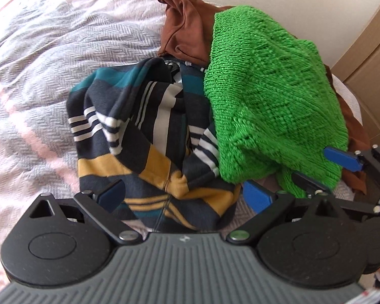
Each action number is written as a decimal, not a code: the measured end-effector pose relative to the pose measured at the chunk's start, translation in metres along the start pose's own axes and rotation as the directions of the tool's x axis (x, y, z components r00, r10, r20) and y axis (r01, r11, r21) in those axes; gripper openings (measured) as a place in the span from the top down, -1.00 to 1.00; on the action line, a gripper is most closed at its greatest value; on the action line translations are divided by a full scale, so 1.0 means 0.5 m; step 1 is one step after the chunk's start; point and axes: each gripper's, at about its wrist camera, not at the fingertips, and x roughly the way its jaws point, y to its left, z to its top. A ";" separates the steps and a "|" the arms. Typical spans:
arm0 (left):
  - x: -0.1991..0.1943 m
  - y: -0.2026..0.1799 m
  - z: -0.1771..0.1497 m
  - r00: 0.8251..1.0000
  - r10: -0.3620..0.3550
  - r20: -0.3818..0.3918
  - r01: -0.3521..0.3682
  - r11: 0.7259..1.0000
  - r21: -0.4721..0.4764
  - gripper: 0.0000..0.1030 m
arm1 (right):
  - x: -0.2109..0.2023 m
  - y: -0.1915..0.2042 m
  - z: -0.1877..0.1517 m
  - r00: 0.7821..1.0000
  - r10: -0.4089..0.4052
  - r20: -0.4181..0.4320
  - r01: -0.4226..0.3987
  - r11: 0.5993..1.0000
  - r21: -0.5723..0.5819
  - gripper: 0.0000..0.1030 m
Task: Fold large clothes
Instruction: 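Grasp the green sweater with the right tool and lift it off the pile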
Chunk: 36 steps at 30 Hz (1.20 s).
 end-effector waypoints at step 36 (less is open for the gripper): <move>-0.748 0.396 -0.580 0.804 0.448 0.390 -0.123 0.768 -0.629 -0.84 | -0.786 0.347 0.231 0.401 0.491 0.773 -0.544 0.807 -0.230 0.99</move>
